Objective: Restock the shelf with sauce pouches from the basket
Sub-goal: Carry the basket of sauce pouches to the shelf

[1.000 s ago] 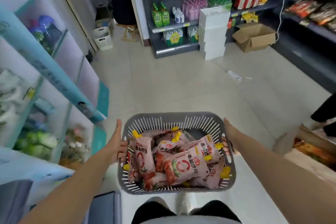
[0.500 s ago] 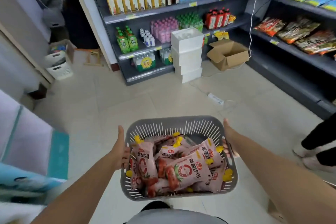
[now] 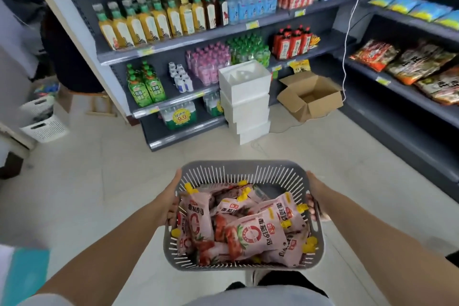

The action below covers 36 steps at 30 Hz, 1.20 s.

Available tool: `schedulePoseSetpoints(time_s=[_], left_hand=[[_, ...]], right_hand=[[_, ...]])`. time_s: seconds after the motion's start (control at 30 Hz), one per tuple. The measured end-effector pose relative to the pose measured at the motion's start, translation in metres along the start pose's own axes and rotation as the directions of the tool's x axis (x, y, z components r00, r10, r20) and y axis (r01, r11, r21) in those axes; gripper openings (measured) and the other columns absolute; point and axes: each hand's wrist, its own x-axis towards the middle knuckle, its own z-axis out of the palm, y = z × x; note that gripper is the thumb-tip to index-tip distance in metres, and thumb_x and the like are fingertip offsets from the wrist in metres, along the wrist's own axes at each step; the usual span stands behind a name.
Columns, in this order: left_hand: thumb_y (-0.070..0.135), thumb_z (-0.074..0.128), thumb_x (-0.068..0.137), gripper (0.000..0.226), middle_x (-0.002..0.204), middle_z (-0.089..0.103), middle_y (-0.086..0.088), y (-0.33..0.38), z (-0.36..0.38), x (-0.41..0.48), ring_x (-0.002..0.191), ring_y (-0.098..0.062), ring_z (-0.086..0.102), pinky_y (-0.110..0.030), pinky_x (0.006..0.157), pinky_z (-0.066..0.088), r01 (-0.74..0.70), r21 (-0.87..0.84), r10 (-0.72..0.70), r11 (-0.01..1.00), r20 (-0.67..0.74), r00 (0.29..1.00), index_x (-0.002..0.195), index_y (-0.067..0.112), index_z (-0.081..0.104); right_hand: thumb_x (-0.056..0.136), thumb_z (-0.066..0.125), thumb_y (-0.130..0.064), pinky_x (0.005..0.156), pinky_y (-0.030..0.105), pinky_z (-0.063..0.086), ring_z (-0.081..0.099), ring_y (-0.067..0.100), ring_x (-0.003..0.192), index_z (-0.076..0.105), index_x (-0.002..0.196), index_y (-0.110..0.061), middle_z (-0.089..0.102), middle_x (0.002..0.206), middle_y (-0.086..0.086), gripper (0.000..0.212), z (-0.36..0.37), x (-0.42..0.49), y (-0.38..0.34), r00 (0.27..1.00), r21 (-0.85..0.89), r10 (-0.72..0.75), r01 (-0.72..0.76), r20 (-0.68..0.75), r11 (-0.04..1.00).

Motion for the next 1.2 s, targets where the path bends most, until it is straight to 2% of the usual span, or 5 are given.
schedulePoseSetpoints(time_s=[0.1, 0.27, 0.47, 0.93, 1.2], left_hand=[[0.080, 0.028, 0.081, 0.104, 0.137, 0.041, -0.035, 0.053, 0.020, 0.036, 0.129, -0.050, 0.037, -0.052, 0.107, 0.033, 0.040, -0.086, -0.043, 0.995, -0.030, 0.999, 0.137, -0.006, 0.044], [0.084, 0.031, 0.075, 0.107, 0.148, 0.030, -0.027, 0.142, 0.042, 0.081, 0.139, -0.043, 0.024, -0.050, 0.112, 0.022, 0.022, -0.199, -0.026, 0.980, -0.017, 1.000, 0.140, 0.000, 0.043], [0.086, 0.028, 0.072, 0.080, 0.041, 0.035, -0.001, 0.258, 0.047, 0.157, 0.034, -0.013, 0.026, -0.021, 0.043, 0.021, -0.007, -0.243, -0.005, 0.970, -0.049, 0.999, 0.073, 0.010, 0.055], [0.076, 0.023, 0.086, 0.076, 0.032, 0.033, 0.001, 0.518, 0.017, 0.312, 0.024, -0.011, 0.028, -0.018, 0.037, 0.023, -0.108, -0.205, 0.088, 0.973, -0.107, 0.990, 0.073, 0.007, 0.054], [0.082, 0.026, 0.080, 0.100, 0.055, 0.043, -0.014, 0.623, 0.012, 0.389, 0.041, -0.014, 0.015, -0.020, 0.042, 0.016, -0.078, -0.207, 0.041, 0.975, -0.175, 0.984, 0.148, 0.009, 0.022]], right_hand=[[0.064, 0.039, -0.091, 0.052, 0.019, 0.040, 0.044, 0.018, 0.037, 0.041, 0.059, -0.015, 0.046, 0.046, 0.005, 0.075, -0.016, 0.043, -0.061, 0.997, -0.051, -0.046, 0.049, 0.060, 0.997], [0.068, 0.029, -0.092, 0.050, 0.026, 0.034, 0.035, 0.020, 0.042, 0.041, 0.050, -0.018, 0.039, 0.052, 0.007, 0.077, -0.051, 0.124, -0.169, 0.996, -0.126, -0.088, 0.089, 0.015, 0.988], [0.084, 0.022, -0.079, 0.046, 0.018, 0.034, 0.034, 0.017, 0.036, 0.036, 0.044, -0.013, 0.036, 0.042, 0.007, 0.079, -0.061, 0.173, -0.307, 0.993, -0.171, -0.119, 0.121, 0.020, 0.978], [0.099, 0.025, -0.056, 0.071, 0.032, 0.038, 0.050, 0.027, 0.079, 0.058, 0.103, 0.001, 0.054, 0.088, 0.016, 0.067, -0.052, 0.311, -0.570, 0.966, -0.132, -0.260, 0.258, 0.000, 0.957], [0.101, 0.021, -0.051, 0.109, 0.042, 0.030, 0.035, 0.042, 0.136, 0.036, 0.139, 0.012, 0.036, 0.147, 0.027, 0.076, -0.047, 0.383, -0.705, 0.941, -0.172, -0.339, 0.331, -0.017, 0.928]])
